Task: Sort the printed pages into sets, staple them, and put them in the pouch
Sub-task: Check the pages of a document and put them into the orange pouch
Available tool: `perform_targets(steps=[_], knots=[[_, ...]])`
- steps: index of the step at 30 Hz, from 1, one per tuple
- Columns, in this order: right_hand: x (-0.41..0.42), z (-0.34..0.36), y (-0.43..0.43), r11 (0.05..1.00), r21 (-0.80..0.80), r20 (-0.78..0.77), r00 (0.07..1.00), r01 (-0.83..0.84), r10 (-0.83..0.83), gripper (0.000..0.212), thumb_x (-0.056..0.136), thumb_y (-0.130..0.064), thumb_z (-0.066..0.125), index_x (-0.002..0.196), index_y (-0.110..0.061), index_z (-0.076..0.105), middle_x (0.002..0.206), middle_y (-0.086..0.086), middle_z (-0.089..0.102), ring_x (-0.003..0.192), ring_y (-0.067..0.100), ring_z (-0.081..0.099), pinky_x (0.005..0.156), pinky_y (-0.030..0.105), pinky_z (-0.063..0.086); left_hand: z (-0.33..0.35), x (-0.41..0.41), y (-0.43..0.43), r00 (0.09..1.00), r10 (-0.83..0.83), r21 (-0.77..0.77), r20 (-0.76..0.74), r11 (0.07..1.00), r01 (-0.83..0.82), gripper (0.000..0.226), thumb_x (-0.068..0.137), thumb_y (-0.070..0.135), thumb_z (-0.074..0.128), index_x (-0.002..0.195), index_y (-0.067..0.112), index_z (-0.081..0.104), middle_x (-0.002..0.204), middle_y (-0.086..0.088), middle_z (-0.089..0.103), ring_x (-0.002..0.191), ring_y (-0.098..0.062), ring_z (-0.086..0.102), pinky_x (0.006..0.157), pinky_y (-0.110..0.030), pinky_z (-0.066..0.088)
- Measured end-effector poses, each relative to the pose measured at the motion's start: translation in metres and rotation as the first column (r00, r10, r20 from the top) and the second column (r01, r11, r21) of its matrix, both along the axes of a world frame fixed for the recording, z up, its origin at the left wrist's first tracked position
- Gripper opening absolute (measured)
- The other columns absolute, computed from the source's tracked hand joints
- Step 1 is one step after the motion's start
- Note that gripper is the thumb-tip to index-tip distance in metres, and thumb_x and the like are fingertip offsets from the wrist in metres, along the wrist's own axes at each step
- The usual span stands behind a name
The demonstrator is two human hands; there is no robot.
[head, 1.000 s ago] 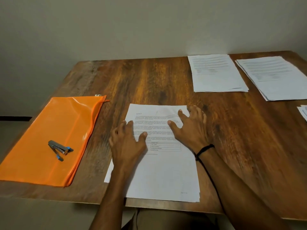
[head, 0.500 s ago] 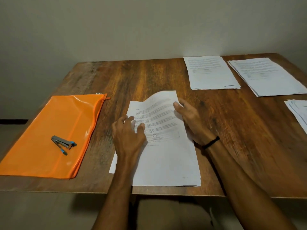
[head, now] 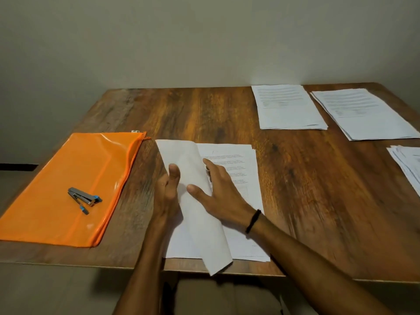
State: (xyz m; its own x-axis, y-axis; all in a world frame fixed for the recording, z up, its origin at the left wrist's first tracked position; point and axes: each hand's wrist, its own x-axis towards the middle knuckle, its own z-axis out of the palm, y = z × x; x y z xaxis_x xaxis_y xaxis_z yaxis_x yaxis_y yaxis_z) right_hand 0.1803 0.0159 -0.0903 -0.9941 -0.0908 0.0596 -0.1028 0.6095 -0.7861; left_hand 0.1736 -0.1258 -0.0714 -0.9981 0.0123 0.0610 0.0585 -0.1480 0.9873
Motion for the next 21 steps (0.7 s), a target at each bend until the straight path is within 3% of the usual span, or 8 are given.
perform_targets(steps=[3, 5, 7, 11, 13, 15, 18, 21], knots=[[0.002, -0.002, 0.0, 0.998, 0.06, -0.047, 0.999, -0.015, 0.018, 0.071, 0.091, -0.068, 0.049, 0.149, -0.029, 0.033, 0.145, -0.005, 0.04, 0.127, 0.011, 0.043, 0.103, 0.028, 0.041, 0.001, 0.0, -0.004, 0.998, -0.056, 0.005, 0.018, 0.998, 0.056, 0.042, 0.09, 0.052, 0.064, 0.108, 0.015, 0.07, 0.107, -0.012, 0.073, 0.098, -0.034, 0.071, 0.078, -0.05, 0.061], [0.0, 0.008, 0.009, 0.994, -0.105, -0.051, 0.998, -0.025, 0.02, 0.05, 0.097, -0.056, 0.052, 0.136, -0.025, 0.053, 0.132, -0.005, 0.054, 0.116, 0.008, 0.053, 0.101, 0.028, 0.048, 0.0, -0.001, -0.004, 1.0, 0.012, -0.077, 0.009, 0.997, -0.012, 0.009, 0.094, 0.017, 0.068, 0.101, 0.012, 0.067, 0.09, 0.001, 0.076, 0.083, -0.019, 0.074, 0.065, -0.033, 0.06], [-0.008, 0.014, 0.025, 0.984, -0.148, -0.152, 0.981, 0.099, -0.121, 0.034, 0.1, -0.046, 0.053, 0.116, -0.02, 0.068, 0.117, -0.004, 0.066, 0.107, 0.008, 0.059, 0.095, 0.035, 0.052, -0.001, -0.002, -0.001, 0.996, 0.07, -0.096, 0.048, 0.993, -0.065, 0.015, 0.093, 0.001, 0.063, 0.096, 0.016, 0.066, 0.081, 0.007, 0.075, 0.074, -0.014, 0.074, 0.058, -0.024, 0.057], [-0.029, 0.002, 0.067, 0.849, 0.379, -0.187, 0.929, 0.369, -0.32, 0.076, 0.091, -0.062, 0.053, 0.144, -0.008, 0.045, 0.151, 0.016, 0.037, 0.145, 0.031, 0.024, 0.118, 0.044, 0.03, -0.002, -0.003, 0.0, 0.995, 0.089, -0.115, 0.054, 0.99, -0.083, 0.015, 0.093, 0.003, 0.065, 0.098, 0.017, 0.067, 0.09, 0.003, 0.076, 0.077, -0.016, 0.075, 0.058, -0.024, 0.057], [-0.031, -0.003, 0.08, 0.809, 0.48, -0.071, 0.935, 0.338, -0.348, 0.091, 0.088, -0.07, 0.05, 0.152, -0.007, 0.033, 0.161, 0.02, 0.019, 0.151, 0.036, 0.002, 0.123, 0.048, 0.009, 0.001, -0.002, 0.003, 0.993, 0.102, -0.113, 0.052, 0.989, -0.095, 0.015, 0.093, 0.003, 0.065, 0.102, 0.015, 0.066, 0.09, 0.005, 0.074, 0.075, -0.014, 0.074, 0.056, -0.022, 0.056], [-0.031, -0.001, 0.081, 0.814, 0.491, -0.052, 0.943, 0.311, -0.329, 0.082, 0.089, -0.069, 0.05, 0.148, -0.013, 0.041, 0.163, 0.02, 0.014, 0.152, 0.037, -0.004, 0.123, 0.047, 0.001, 0.0, 0.0, 0.003, 0.995, 0.09, -0.13, 0.044, 0.988, -0.083, 0.019, 0.093, 0.005, 0.066, 0.106, 0.018, 0.064, 0.091, 0.004, 0.074, 0.079, -0.017, 0.075, 0.057, -0.023, 0.057], [-0.03, 0.003, 0.075, 0.862, 0.416, -0.092, 0.957, 0.289, -0.276, 0.05, 0.089, -0.058, 0.054, 0.129, -0.028, 0.06, 0.158, 0.019, 0.028, 0.151, 0.036, 0.006, 0.123, 0.047, 0.009, -0.004, -0.002, 0.0, 0.997, 0.081, -0.185, 0.005, 0.98, -0.079, 0.039, 0.089, 0.012, 0.072, 0.124, 0.024, 0.058, 0.107, 0.004, 0.073, 0.095, -0.02, 0.073, 0.07, -0.033, 0.061], [-0.024, 0.01, 0.069, 0.933, 0.251, -0.162, 0.962, 0.256, -0.22, 0.048, 0.085, -0.038, 0.06, 0.132, -0.034, 0.055, 0.146, 0.012, 0.043, 0.138, 0.031, 0.033, 0.113, 0.043, 0.037, -0.004, -0.003, -0.002, 0.992, 0.109, -0.197, -0.06, 0.973, -0.119, 0.073, 0.08, 0.015, 0.075, 0.139, 0.033, 0.036, 0.123, 0.01, 0.06, 0.104, -0.004, 0.067, 0.071, -0.02, 0.058]])
